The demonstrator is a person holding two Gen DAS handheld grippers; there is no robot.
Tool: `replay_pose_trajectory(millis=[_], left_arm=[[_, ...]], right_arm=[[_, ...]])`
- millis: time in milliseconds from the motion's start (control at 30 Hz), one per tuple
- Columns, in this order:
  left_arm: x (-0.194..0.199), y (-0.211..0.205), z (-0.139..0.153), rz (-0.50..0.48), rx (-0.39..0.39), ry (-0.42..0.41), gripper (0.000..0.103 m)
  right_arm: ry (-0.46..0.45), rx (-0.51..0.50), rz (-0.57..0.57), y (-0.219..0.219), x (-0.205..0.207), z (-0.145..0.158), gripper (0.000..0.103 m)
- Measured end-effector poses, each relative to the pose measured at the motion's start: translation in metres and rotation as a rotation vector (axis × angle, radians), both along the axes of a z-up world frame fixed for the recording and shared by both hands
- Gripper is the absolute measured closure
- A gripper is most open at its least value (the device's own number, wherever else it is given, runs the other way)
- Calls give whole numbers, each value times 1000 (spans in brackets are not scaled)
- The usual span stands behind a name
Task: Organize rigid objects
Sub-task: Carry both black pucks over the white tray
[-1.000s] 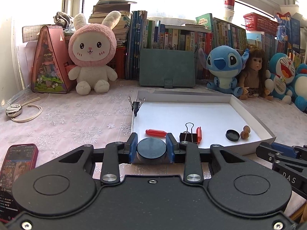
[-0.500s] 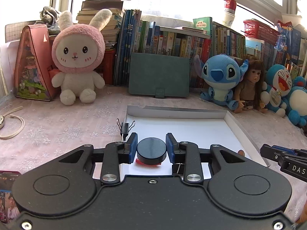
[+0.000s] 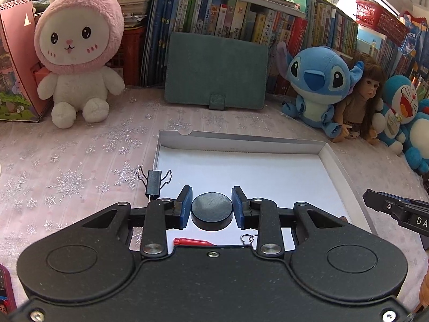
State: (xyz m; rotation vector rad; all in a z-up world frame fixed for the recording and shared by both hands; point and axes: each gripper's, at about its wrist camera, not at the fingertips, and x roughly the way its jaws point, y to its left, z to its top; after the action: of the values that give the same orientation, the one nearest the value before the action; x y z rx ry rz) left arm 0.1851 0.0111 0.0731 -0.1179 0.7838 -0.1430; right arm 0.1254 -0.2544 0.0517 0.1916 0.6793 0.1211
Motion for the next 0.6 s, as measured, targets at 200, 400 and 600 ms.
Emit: replay_pose_trajectory(millis=[200, 400, 600], left_arm=[[13, -17, -15, 0, 64, 24, 73], [21, -21, -29, 9, 108, 42, 73], [24, -20, -39, 14, 134, 63, 73]], right_arm=[[48, -4, 12, 6, 20, -13, 66], [71, -36, 56, 22, 34, -22, 66], [113, -75, 53, 34, 46, -34, 66]])
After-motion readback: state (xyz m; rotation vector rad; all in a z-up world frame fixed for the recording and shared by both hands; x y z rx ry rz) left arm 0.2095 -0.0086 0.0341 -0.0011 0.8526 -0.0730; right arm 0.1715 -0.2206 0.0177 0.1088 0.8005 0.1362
